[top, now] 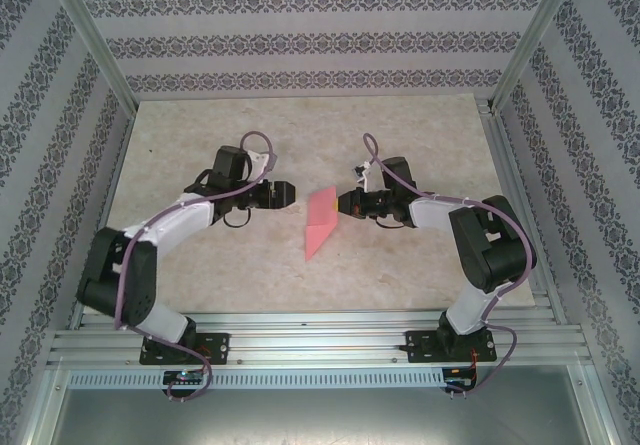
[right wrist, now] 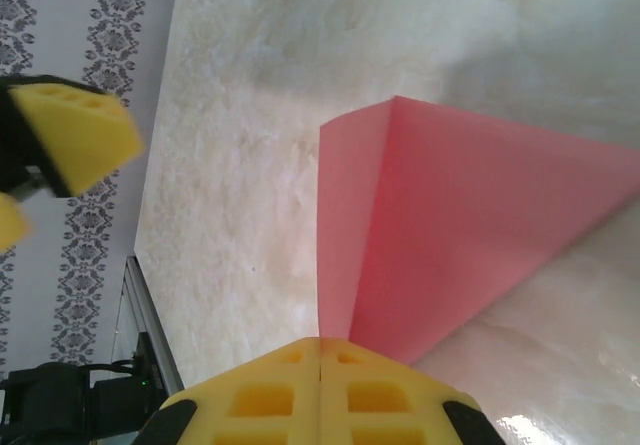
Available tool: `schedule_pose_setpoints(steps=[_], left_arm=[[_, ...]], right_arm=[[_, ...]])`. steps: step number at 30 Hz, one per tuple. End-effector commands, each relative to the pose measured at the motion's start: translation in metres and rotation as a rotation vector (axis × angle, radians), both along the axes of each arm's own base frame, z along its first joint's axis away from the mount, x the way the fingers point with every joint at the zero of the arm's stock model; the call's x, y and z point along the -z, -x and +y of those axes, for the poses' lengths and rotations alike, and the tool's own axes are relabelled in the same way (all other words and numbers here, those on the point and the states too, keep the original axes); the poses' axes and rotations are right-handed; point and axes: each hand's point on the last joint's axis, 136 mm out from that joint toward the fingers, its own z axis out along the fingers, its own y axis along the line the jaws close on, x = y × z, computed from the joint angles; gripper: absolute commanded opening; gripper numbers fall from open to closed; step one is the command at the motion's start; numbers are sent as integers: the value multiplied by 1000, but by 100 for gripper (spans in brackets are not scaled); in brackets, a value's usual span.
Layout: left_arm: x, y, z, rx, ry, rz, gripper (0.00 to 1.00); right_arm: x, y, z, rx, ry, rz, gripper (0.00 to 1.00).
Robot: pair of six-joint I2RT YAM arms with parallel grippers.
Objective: Fold a paper plane with a square sheet of paper (fold left side to right side)
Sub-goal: Place the paper at the center of the table, then fold the wing for the fifth time at the center of the table.
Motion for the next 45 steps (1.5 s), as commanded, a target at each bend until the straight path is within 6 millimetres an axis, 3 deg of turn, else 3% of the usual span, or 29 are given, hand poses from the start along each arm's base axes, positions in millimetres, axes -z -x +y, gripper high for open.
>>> schedule_pose_setpoints(steps=[1,3,7,11,19,33,45], left_arm=[[-6,27,14,-17,-184,-72,69],[-4,47,3,18,-206,-66,68],[21,83,-23,60,-249,-12,66],[47,98,-46,66,-332,15,67],[79,92,-76,67,-549,6,69],[116,79,-76,28,-752,16,66],[132,81,-79,29,-750,44,47]], right_arm=[[-8,-8,6,42,9,37,0],[-5,-8,8,46,27,69,0],[3,-8,9,62,49,138,0],[11,-5,10,79,75,191,0],[22,-3,13,83,85,241,0],[29,1,14,71,101,253,0],[37,2,12,61,137,262,0]])
